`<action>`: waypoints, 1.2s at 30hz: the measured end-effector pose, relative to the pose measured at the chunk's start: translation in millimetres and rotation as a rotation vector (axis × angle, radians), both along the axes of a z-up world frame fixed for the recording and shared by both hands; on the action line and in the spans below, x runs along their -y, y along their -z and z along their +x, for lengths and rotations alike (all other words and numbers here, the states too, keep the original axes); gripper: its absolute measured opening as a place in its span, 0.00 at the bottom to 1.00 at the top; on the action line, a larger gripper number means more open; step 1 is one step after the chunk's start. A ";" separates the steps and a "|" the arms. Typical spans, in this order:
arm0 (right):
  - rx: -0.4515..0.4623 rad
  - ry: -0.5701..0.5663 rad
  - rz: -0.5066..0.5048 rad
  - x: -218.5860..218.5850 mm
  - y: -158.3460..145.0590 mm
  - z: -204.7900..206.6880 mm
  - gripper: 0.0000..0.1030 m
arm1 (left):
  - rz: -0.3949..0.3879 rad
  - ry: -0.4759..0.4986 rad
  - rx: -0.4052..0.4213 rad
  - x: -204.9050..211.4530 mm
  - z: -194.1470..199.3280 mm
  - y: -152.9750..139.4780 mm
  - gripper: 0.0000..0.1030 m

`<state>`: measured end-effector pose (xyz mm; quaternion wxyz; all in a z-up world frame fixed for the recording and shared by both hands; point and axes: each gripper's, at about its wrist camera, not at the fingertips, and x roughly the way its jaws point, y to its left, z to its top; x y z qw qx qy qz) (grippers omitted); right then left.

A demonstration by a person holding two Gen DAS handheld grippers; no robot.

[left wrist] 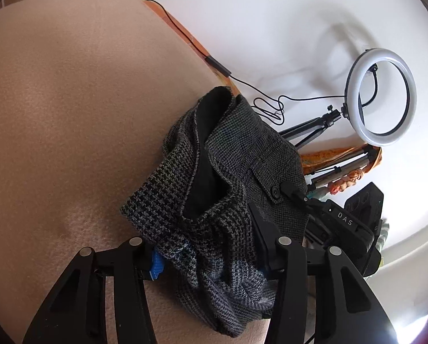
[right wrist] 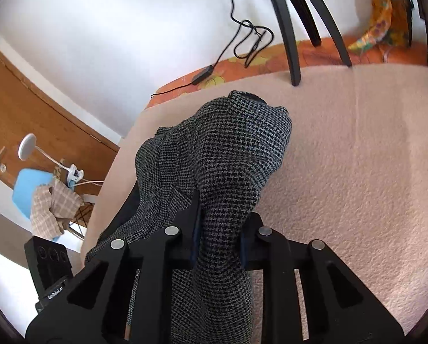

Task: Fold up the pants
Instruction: 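Grasp the folded pants with both grippers and lift them off the bed, then carry the folded pants onto the clothes stack and open both grippers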

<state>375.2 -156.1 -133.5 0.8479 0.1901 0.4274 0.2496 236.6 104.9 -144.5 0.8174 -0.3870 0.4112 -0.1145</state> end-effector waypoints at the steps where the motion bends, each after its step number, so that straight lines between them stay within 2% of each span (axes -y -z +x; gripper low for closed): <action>1: 0.025 -0.006 -0.028 -4.8 -6.0 -2.9 0.20 | 0.014 0.007 0.010 2.4 0.1 -2.5 0.44; 9: 0.159 -0.045 -0.138 -20.0 -43.9 -26.5 0.18 | 0.057 0.062 0.065 16.4 -3.1 -19.3 0.43; 16: 0.217 -0.037 -0.172 4.1 -66.3 -48.2 0.18 | 0.057 0.155 0.133 43.5 -9.0 -37.3 0.43; 22: 0.253 0.007 -0.197 52.6 -82.1 -66.5 0.18 | 0.082 0.257 0.205 89.1 -16.2 -55.4 0.43; 23: 0.257 0.018 -0.198 61.4 -84.7 -68.7 0.18 | 0.083 0.235 0.222 98.2 -17.4 -58.6 0.43; 24: 0.263 0.030 -0.201 71.8 -87.3 -71.0 0.18 | 0.087 0.254 0.233 107.7 -17.2 -62.5 0.43; 36: 0.318 0.163 -0.266 176.4 -125.7 -105.8 0.17 | 0.076 0.426 0.318 212.4 -5.0 -95.4 0.43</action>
